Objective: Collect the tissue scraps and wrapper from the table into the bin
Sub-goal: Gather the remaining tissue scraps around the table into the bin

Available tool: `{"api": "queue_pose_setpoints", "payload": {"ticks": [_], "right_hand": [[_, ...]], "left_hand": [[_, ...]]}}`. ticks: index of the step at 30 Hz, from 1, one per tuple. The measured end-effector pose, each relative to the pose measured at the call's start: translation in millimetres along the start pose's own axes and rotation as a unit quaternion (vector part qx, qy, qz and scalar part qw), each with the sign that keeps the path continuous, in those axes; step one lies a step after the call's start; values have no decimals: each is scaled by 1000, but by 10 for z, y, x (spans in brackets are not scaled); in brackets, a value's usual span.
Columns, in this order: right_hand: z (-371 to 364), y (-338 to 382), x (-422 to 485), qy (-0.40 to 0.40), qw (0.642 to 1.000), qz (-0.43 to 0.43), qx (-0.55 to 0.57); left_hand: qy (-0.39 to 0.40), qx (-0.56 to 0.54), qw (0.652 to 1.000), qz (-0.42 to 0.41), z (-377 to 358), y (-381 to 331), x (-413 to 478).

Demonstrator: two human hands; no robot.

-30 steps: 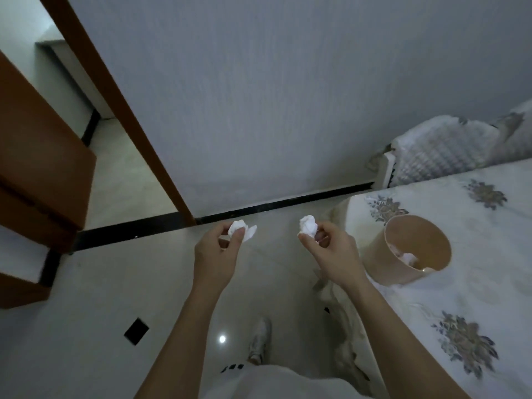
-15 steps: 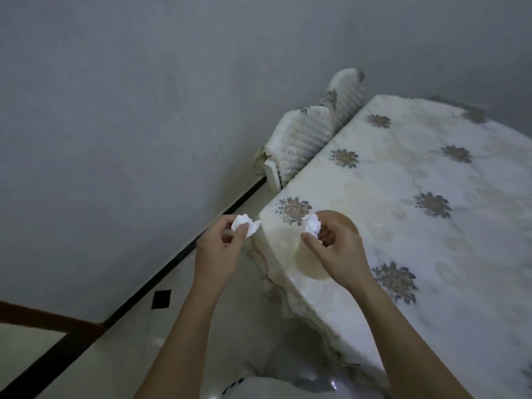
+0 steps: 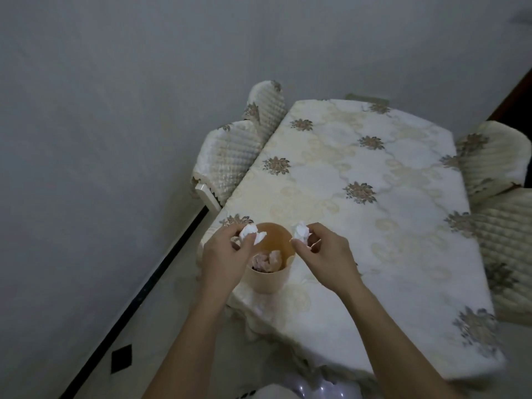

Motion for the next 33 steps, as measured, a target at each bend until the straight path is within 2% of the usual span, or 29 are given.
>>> {"api": "queue_pose_setpoints", "payload": {"ticks": [4,12,19,33], "right_hand": [[-84,60,125,5,1000,13,-2],[-238,194,342,3,998,37,-60],[-518,193,368,54,971,103,-209],[-366,392,424,-3,958,154,-241]], "left_hand": [[2,-11,1000,-12,-18,-84,80],[30,134,985,-101,-130,-137,285],[151,242,949,-132,-377,67,362],[74,311,923,-214,-153,-167,443]]}}
Point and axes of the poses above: each hand's wrist, its own x-axis towards the middle knuckle, its own z-axis out of the back of the hand, y = z × x, the point moved 8 cm from there along x, towards the middle knuckle, and after that the axes turned 2 degrees about -z, right-handed, at the moved point
